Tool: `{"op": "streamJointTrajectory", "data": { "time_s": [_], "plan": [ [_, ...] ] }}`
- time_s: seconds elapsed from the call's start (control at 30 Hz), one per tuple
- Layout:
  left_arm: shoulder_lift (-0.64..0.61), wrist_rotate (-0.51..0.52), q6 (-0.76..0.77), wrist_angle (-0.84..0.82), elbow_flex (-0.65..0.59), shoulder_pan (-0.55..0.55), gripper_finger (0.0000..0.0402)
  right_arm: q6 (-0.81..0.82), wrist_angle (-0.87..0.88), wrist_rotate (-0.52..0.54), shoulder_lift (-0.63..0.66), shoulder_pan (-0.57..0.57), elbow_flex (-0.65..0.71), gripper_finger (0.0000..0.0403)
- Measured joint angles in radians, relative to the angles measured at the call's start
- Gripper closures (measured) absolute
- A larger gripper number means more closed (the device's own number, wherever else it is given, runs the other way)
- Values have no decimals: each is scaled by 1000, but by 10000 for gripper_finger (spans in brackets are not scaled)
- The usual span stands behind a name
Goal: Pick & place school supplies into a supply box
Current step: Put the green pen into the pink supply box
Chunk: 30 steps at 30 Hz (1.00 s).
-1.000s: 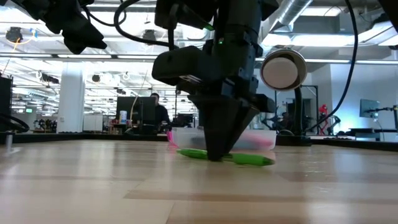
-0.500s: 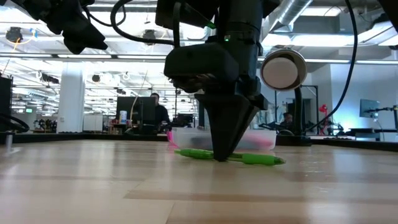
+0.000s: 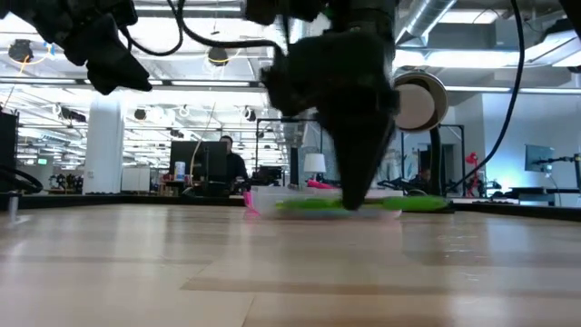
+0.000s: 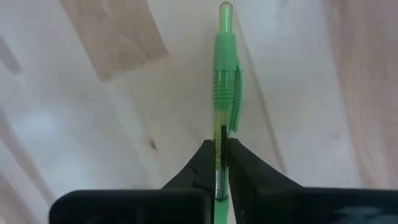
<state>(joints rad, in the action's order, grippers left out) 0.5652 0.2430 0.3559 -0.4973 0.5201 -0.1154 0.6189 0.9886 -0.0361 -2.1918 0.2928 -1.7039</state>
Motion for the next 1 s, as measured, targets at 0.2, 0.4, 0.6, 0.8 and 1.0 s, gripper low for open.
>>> {"op": "streamJointTrajectory", "data": {
  "time_s": [0.2, 0.4, 0.6, 0.8, 1.0],
  "plan": [
    [0, 0, -4, 27, -4, 0, 274, -53, 14, 15, 69, -8, 2, 393],
    [0, 7, -31, 74, -4, 0, 274, -167, -7, 70, 158, -47, 1, 394],
    [0, 24, -31, 119, -4, 0, 274, -374, 3, 148, 205, -137, 0, 393],
    [0, 31, -23, 165, -4, 0, 274, -532, 21, 158, 190, -260, 0, 393],
    [0, 31, 3, 177, -4, 0, 274, -627, 29, 196, 190, -366, 0, 391]
  ]
}}
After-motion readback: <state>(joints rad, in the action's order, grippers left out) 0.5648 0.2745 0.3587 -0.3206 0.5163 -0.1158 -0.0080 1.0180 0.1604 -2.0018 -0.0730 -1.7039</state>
